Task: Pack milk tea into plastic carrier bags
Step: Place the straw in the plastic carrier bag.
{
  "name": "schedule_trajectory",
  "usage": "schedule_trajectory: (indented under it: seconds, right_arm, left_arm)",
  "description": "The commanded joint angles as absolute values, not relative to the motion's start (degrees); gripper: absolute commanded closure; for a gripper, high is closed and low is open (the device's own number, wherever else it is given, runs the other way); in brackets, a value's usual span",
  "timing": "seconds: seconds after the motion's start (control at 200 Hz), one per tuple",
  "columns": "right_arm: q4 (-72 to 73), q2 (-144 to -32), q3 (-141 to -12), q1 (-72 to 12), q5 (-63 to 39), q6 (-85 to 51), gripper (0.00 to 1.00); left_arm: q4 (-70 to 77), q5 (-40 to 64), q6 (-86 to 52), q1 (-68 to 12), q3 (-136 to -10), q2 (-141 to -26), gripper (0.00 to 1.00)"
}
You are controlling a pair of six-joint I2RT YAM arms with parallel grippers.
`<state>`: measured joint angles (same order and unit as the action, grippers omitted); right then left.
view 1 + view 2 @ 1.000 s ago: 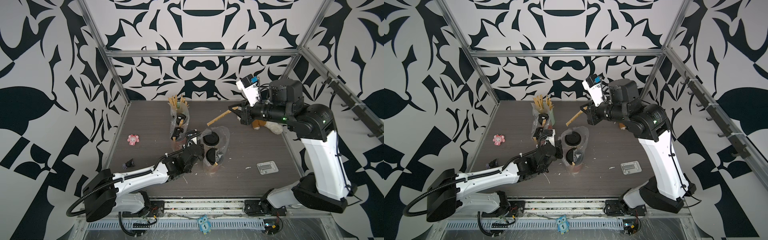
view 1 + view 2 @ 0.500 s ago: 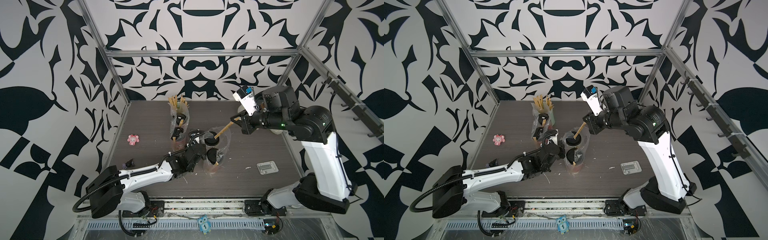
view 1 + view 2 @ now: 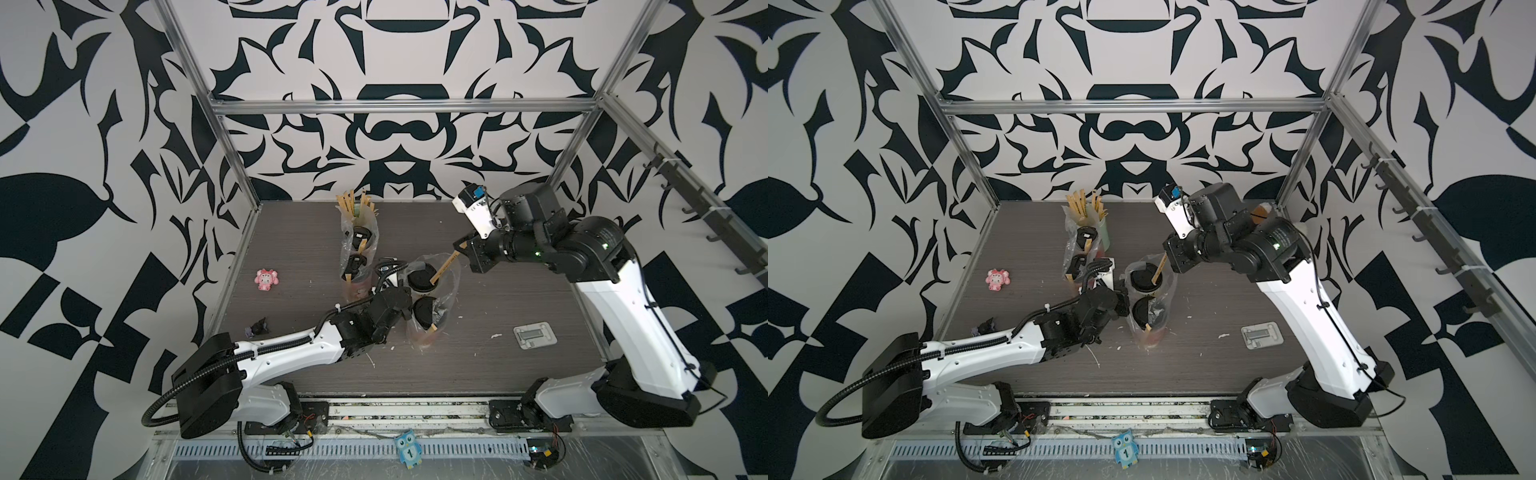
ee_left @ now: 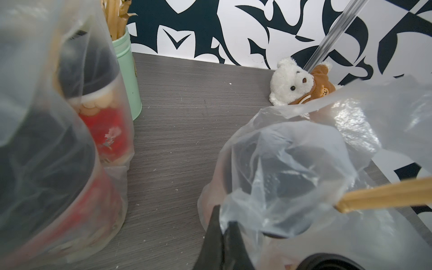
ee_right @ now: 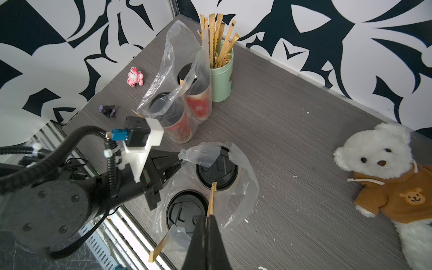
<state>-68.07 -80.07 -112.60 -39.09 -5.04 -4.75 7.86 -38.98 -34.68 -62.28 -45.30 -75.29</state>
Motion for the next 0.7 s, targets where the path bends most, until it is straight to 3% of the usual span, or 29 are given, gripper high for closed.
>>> schedule_trajectory:
  seconds: [0.0, 0.44, 0.695]
  right_arm:
    - [-59.53, -78.49, -110.85, -39.29, -5.53, -5.08, 1.00]
    - [-44.91, -77.52, -101.26, -39.11, -3.51, -7.23, 1.00]
    - [-44.42, -79.86, -101.01, -39.07, -3.01, -6.68, 1.00]
  left_arm:
    - [8.57, -39.34, -35.51, -62.39, -44.57, -73.68, 1.00]
    - [8.83, -39.35, -35.95, -62.34, -43.59, -73.43, 1.00]
    - [8.79, -39.97, -35.88, -62.36, -43.42, -73.48, 1.00]
